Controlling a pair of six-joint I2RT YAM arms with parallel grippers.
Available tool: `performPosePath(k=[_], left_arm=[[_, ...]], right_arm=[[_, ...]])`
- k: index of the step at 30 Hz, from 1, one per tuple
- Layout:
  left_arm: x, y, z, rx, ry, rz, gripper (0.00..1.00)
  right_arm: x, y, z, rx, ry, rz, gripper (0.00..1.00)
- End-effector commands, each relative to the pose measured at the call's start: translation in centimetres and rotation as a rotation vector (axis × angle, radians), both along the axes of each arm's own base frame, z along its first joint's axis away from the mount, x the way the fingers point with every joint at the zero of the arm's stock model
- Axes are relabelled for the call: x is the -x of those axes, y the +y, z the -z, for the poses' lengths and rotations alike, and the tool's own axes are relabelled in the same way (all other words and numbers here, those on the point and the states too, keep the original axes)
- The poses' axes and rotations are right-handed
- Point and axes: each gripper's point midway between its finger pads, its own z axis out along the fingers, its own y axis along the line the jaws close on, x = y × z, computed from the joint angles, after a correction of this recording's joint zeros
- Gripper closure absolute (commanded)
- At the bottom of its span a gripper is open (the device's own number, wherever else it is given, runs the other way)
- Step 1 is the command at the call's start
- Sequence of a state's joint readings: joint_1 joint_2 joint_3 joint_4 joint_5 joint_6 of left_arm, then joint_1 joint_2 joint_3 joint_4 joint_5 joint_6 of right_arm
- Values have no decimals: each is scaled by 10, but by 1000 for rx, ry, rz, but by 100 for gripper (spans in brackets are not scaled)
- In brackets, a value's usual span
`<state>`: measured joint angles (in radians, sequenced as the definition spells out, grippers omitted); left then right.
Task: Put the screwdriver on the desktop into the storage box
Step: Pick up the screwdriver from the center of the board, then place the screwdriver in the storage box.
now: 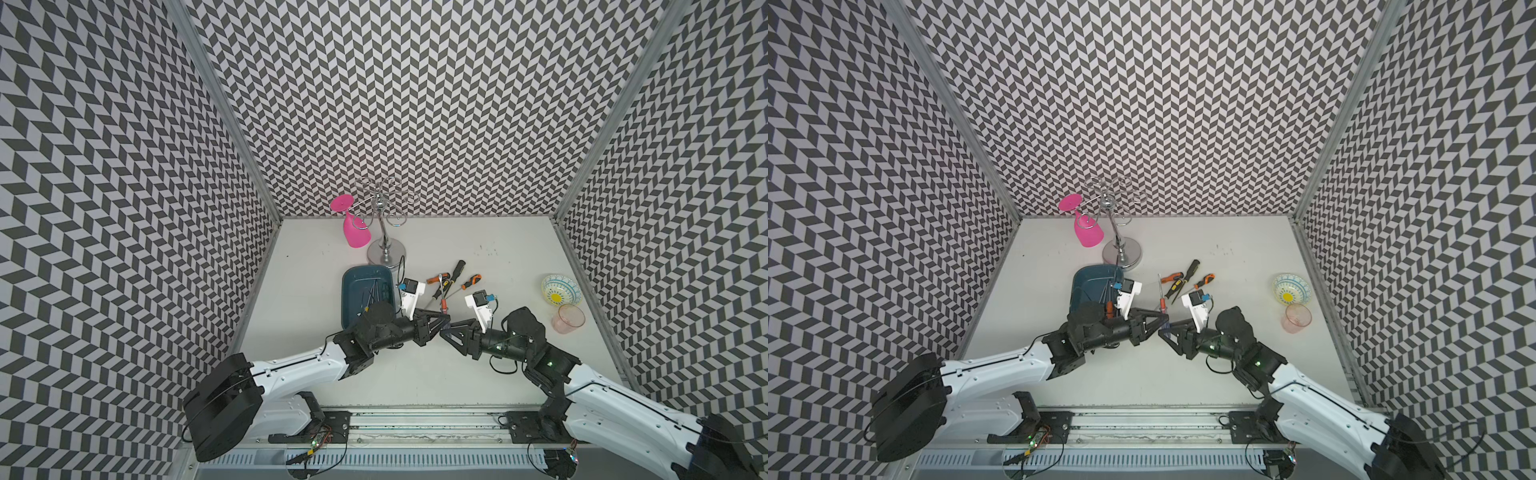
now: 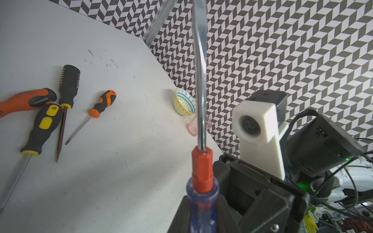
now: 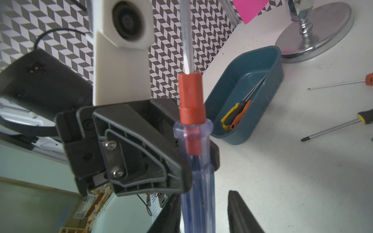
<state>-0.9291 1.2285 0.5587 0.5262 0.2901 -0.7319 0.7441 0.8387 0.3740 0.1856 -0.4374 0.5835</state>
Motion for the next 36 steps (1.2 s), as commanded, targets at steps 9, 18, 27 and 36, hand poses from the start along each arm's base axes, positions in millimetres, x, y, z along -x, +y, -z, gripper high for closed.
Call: performPosePath(k=[9, 18, 27, 36], left_arm=[[-18, 27, 3, -173, -21, -134, 100], [-39, 87, 32, -379, 86, -305, 100], [-68, 170, 67, -702, 193, -559, 100], [-89, 211, 83, -879, 246, -676, 100]], right_arm=[[-15, -19, 4, 51, -46, 141, 42], [-21, -29, 18, 82, -40, 203, 38], [-19, -27, 37, 111, 2, 190, 38], [-16, -30, 49, 123, 25, 190, 38]])
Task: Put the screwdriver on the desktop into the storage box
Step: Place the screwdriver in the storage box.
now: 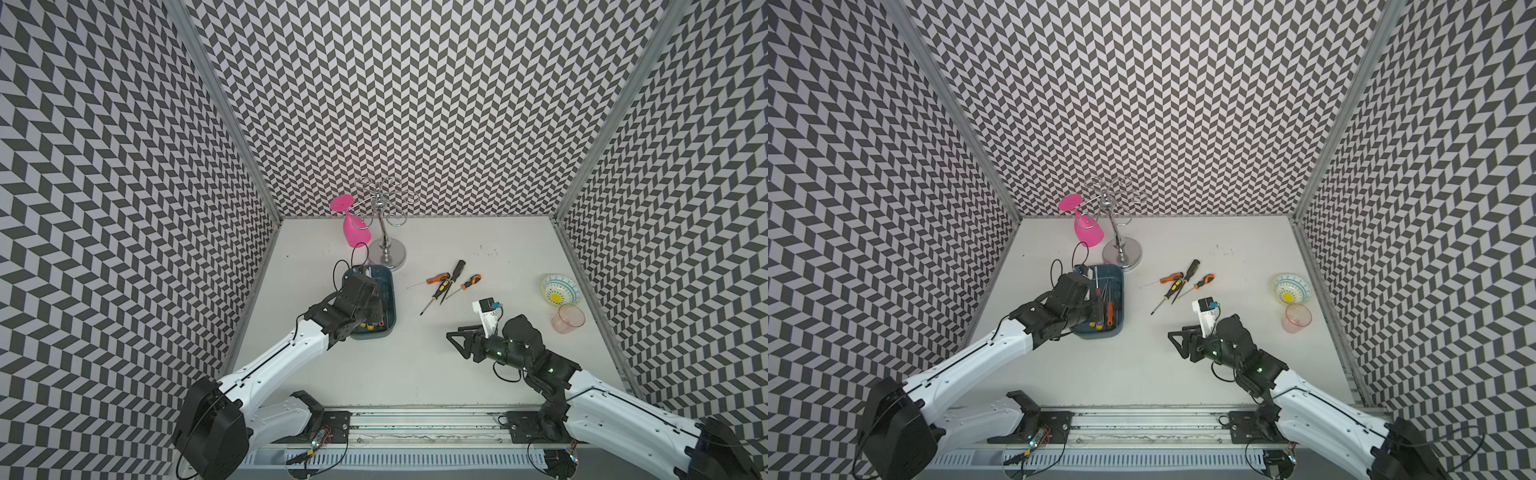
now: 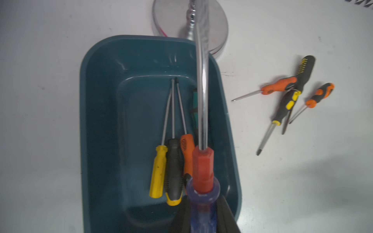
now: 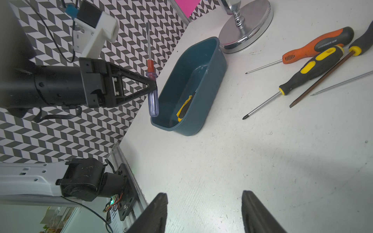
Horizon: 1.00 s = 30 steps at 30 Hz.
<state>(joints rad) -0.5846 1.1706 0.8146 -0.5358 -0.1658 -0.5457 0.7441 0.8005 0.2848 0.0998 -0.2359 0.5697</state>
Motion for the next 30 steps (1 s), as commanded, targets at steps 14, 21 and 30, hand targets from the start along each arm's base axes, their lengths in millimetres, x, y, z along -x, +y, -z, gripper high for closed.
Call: performPosePath(k=[14, 21, 30], left_arm=[[-21, 43, 32, -298, 92, -114, 100], [-26, 47, 50, -356, 138, -123, 100], [-30, 50, 72, -427, 215, -131, 99]], right_arm=[[2, 1, 4, -27, -5, -3, 38], [3, -1, 7, -28, -5, 0, 38], [4, -2, 2, -38, -12, 2, 38]])
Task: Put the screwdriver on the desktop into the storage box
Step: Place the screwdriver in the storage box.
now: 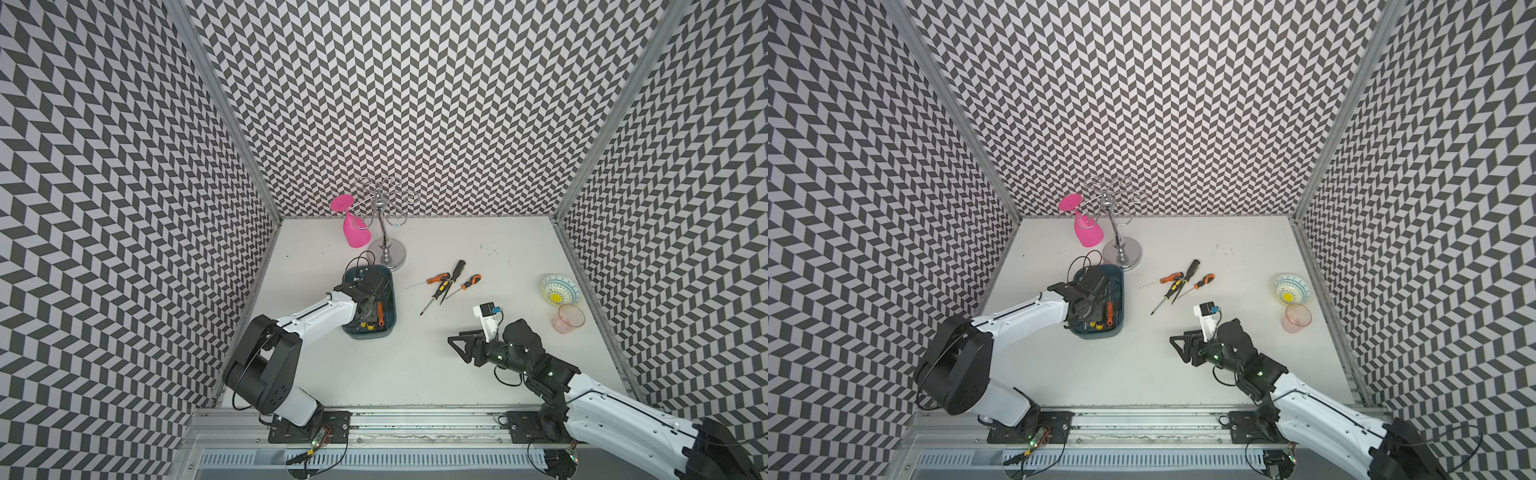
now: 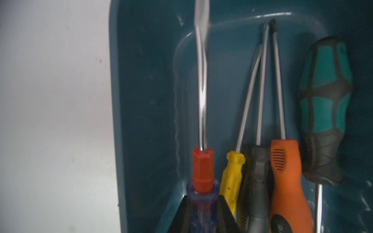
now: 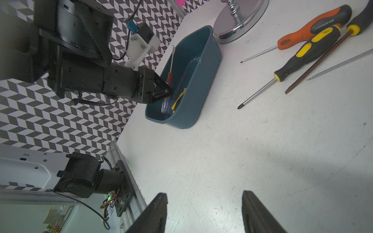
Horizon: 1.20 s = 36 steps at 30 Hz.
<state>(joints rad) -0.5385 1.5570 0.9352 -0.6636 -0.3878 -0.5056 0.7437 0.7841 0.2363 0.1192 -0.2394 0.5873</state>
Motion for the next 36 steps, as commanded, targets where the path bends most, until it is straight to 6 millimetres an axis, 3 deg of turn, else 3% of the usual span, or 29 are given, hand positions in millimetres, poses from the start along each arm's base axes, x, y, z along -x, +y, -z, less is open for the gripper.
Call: performPosePath(k=[1, 4, 12, 16, 20, 24, 36], left_arm=[[-9, 4, -4, -39, -4, -12, 99], [-10, 6, 3, -58, 21, -17, 99], [-14, 1, 12, -39, 37, -15, 90], [-14, -1, 14, -26, 44, -13, 80], [-16, -2, 10, -19, 36, -10, 67], [-17, -5, 4, 0, 23, -4, 60], [-13, -15, -24, 105, -42, 19, 59]], right_arm=[[-1, 2, -11, -36, -37, -3, 38], [2, -3, 2, -17, -18, 4, 38], [1, -5, 1, -15, -28, 16, 38], [0, -5, 4, -10, -21, 14, 38], [-1, -3, 4, -7, -18, 12, 38], [-3, -2, 2, -7, -22, 16, 38], [-4, -4, 10, 19, 1, 27, 37]])
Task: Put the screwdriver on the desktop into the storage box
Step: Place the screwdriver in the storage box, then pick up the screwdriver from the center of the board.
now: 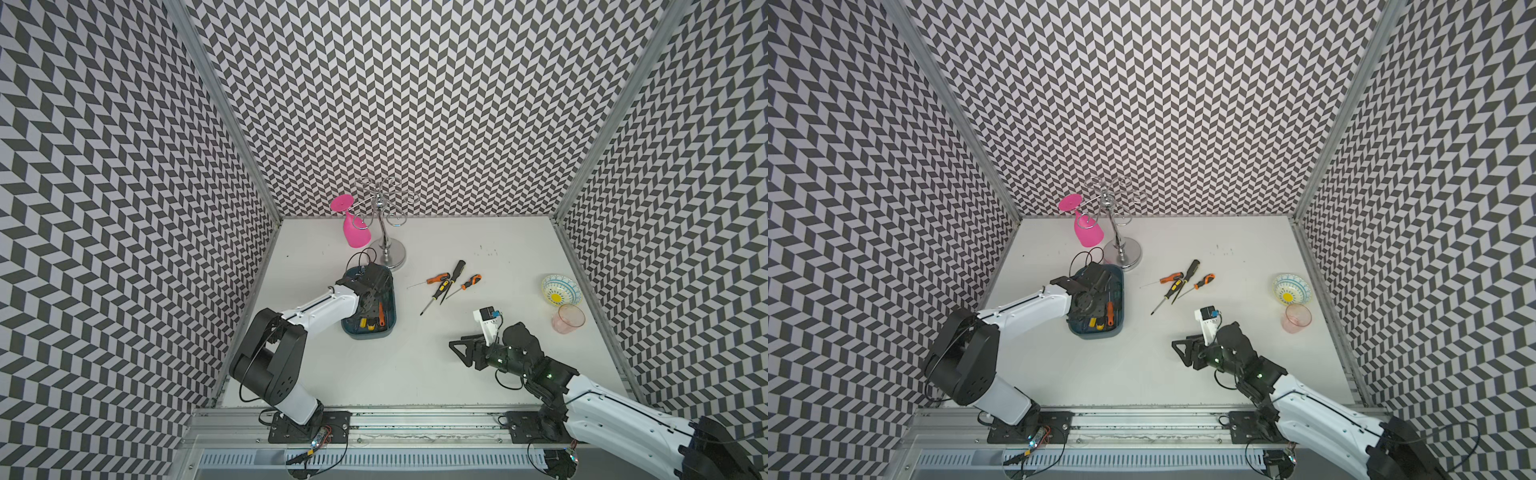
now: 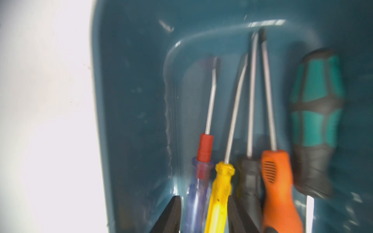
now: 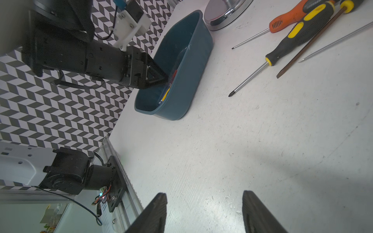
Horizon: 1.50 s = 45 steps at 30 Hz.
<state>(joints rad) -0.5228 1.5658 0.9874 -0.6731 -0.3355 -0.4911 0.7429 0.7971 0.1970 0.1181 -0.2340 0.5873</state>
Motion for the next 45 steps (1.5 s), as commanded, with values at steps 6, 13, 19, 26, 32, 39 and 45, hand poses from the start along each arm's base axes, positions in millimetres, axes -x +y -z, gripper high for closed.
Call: performPosePath(k=[6, 13, 19, 26, 32, 39, 45], left_arm=[[4, -13, -36, 155, -104, 25, 58], [20, -32, -67, 356, -215, 97, 57], [37, -48, -93, 532, -317, 190, 54], [60, -67, -112, 715, -379, 283, 50], [72, -78, -120, 780, -405, 332, 49], [82, -91, -126, 838, -430, 381, 49], [87, -100, -125, 847, -427, 410, 48]], right_arm=[[-20, 2, -28, 3, -65, 49, 37], [-36, -5, -33, 52, -62, 108, 35], [-55, -9, -31, 104, -25, 156, 35], [-82, -16, -18, 163, 52, 214, 35], [-106, -21, -10, 208, 117, 248, 36], [-125, -22, -6, 219, 159, 257, 39], [-133, -25, -5, 219, 170, 274, 39]])
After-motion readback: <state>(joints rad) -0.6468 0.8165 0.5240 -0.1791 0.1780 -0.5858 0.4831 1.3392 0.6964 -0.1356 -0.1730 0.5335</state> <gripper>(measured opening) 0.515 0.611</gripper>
